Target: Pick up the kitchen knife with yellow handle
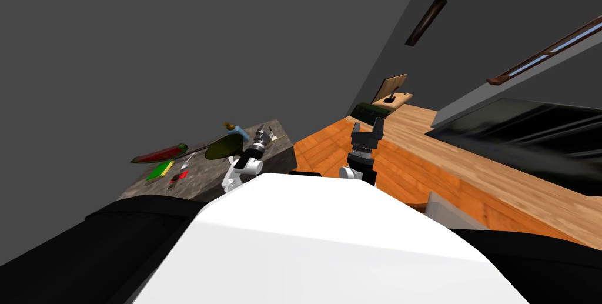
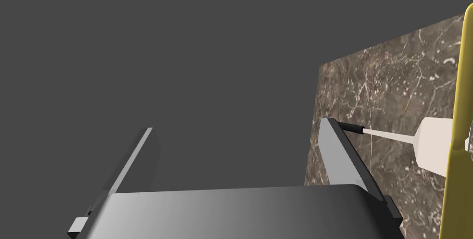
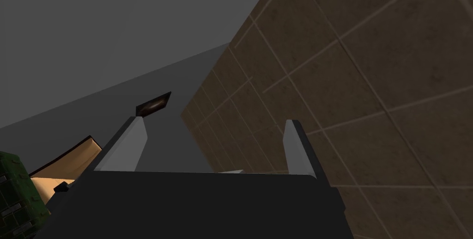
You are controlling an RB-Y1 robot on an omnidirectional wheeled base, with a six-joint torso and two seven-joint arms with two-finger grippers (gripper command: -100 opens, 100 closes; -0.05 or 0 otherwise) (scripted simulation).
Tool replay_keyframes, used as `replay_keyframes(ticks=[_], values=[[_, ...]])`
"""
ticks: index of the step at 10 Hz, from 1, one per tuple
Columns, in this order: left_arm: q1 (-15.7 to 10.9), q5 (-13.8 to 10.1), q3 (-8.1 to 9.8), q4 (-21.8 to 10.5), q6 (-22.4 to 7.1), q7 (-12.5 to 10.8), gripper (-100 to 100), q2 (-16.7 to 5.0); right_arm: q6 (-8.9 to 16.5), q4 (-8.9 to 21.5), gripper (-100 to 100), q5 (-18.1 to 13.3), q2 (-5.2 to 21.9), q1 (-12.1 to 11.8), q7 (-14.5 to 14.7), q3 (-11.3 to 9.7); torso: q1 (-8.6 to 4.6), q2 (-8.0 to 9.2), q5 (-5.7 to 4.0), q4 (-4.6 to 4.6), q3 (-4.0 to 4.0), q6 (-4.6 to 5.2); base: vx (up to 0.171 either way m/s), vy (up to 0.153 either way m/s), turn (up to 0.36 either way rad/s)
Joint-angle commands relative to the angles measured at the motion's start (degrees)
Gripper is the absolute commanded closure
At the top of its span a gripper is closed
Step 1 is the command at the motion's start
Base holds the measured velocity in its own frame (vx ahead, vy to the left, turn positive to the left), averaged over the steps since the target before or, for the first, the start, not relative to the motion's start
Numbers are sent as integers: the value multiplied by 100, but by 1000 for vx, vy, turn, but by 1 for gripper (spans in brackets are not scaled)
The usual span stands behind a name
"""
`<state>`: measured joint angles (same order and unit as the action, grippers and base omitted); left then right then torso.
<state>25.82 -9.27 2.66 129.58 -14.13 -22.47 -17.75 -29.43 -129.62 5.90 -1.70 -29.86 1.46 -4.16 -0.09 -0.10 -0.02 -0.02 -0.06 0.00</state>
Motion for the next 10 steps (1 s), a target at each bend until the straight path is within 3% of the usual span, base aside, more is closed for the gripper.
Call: replay_keyframes(ticks=[1, 6, 9, 10], values=[[-17, -61, 19, -50, -230, -71, -100, -58, 0, 0, 0, 0, 0, 0, 0, 0, 0, 0, 0, 0, 0, 0, 26, -20, -22], [-136, -371, 130, -235, -964, -380, -100, -359, 0, 0, 0, 0, 0, 0, 0, 0, 2, 5, 0, 1, 2, -1, 16, -19, -26], [-176, -474, 167, -300, -1262, -482, -100, -458, 0, 0, 0, 0, 0, 0, 0, 0, 2, 2, 0, 0, 1, 0, 19, -17, -26], [-216, -575, 203, -366, -1502, -583, -100, -557, 0, 0, 0, 0, 0, 0, 0, 0, 3, 3, 0, 0, 2, -1, 18, -17, -24]])
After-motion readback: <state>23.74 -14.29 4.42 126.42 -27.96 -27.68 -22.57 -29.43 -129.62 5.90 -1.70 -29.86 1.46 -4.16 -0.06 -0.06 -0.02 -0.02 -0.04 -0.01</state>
